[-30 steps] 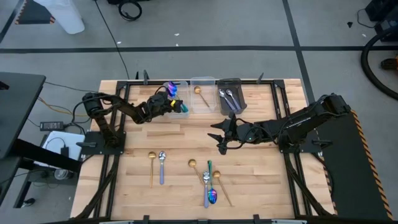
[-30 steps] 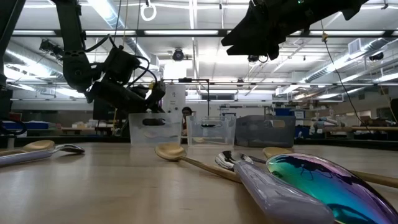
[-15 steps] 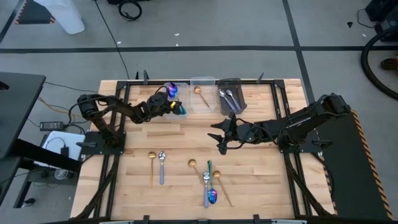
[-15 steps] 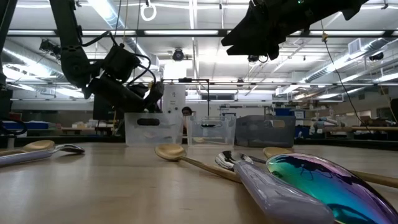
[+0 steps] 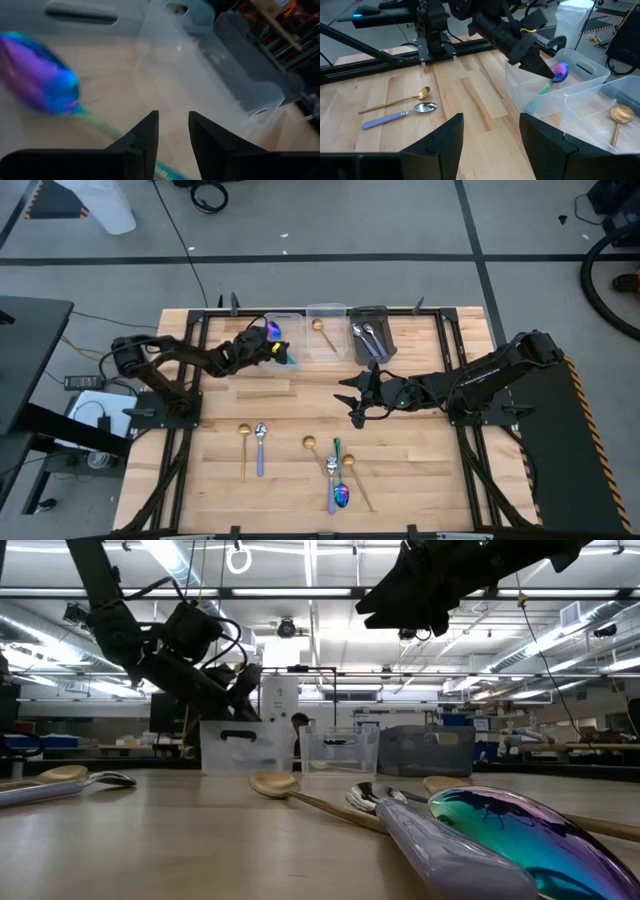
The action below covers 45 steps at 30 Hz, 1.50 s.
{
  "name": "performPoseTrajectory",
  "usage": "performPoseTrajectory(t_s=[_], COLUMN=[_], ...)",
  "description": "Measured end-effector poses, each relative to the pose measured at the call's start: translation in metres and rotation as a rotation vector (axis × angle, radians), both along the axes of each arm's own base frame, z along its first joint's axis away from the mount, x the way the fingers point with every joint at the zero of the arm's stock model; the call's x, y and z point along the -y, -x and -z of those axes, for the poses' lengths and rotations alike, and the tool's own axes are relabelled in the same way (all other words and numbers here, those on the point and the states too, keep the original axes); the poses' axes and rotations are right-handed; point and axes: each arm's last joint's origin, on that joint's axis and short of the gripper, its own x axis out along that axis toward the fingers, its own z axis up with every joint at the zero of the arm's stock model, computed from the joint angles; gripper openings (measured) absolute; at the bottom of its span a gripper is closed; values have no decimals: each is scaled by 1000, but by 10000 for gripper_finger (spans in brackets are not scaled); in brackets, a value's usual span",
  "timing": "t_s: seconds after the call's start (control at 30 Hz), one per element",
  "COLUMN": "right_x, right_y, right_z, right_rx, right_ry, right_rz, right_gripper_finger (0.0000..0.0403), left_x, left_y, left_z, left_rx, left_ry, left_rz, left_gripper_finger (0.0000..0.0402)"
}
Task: Sort silverware by color (type)
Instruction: Put the gold spoon into the right transparent bin
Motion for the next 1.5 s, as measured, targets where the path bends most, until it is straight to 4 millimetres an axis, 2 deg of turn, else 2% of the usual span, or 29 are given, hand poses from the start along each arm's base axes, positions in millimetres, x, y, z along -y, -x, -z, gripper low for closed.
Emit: performPoseTrajectory(t_s=[0.17, 0.33, 0.83, 1.3, 1.5], right_x=[0, 0, 0, -1, -1], right_y=[0, 0, 0, 0, 0], right_z=[0, 0, 0, 0, 0], right_rx=[0, 0, 3, 6, 10], right_ry=[1, 1, -9, -45, -59], right_rz=[0, 0, 3, -20, -16], right_gripper_finger=[203, 203, 203, 203, 203], left_x=[2, 13, 65, 126, 151], left_y=[2, 1, -4, -9, -7], left_z=[-7, -21, -54, -62, -58], left_rx=[-30, -53, -220, -323, -328], left_ry=[-39, -139, -524, -788, -812], left_rz=[2, -1, 3, 274, 392], left_gripper_finger=[115, 115, 115, 114, 114])
